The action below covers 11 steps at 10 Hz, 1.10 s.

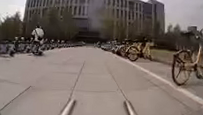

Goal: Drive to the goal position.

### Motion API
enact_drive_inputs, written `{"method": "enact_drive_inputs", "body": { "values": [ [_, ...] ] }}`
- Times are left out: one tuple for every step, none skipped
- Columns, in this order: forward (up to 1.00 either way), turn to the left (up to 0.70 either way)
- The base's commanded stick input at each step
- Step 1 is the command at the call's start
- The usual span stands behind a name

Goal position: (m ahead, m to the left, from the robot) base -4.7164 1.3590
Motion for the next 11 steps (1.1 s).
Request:
{"method": "enact_drive_inputs", "body": {
  "values": [
    [0.60, 0.00],
    [0.34, 0.00],
    [0.00, 0.15],
    [0.00, 0.63],
    [0.00, 0.70],
    [0.00, 0.70],
    [0.00, 0.70],
    [0.00, 0.70],
    [0.00, 0.70],
    [0.00, 0.70],
    [0.00, 0.70]
  ]
}}
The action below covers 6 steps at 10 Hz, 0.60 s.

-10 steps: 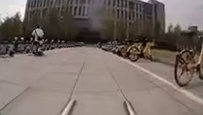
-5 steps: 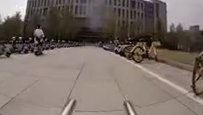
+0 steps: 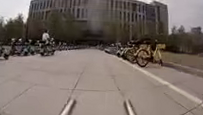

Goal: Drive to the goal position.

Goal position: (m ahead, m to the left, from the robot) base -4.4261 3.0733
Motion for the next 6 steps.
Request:
{"method": "enact_drive_inputs", "body": {
  "values": [
    [0.00, 0.70],
    [0.00, 0.70],
    [0.00, 0.70],
    [0.00, 0.70],
    [0.00, 0.70],
    [0.00, 0.70]
  ]
}}
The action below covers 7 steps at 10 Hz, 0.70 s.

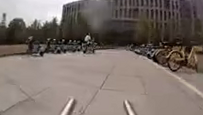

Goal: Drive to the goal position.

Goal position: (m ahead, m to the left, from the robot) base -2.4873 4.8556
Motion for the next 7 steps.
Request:
{"method": "enact_drive_inputs", "body": {
  "values": [
    [0.00, 0.70],
    [0.00, 0.70],
    [0.00, 0.70],
    [0.00, 0.70],
    [0.00, 0.70],
    [0.00, 0.70],
    [0.00, 0.70]
  ]
}}
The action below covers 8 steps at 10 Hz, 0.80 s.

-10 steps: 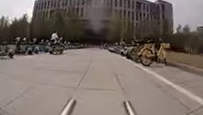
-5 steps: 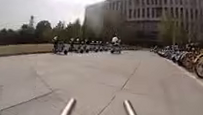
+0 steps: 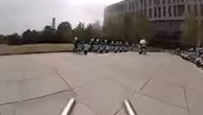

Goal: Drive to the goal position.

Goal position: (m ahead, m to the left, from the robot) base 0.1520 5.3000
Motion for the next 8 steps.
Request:
{"method": "enact_drive_inputs", "body": {
  "values": [
    [0.00, 0.70],
    [0.00, 0.70],
    [0.00, 0.70],
    [0.00, 0.70],
    [0.00, 0.70],
    [0.00, 0.70],
    [0.00, 0.70],
    [0.00, 0.70]
  ]
}}
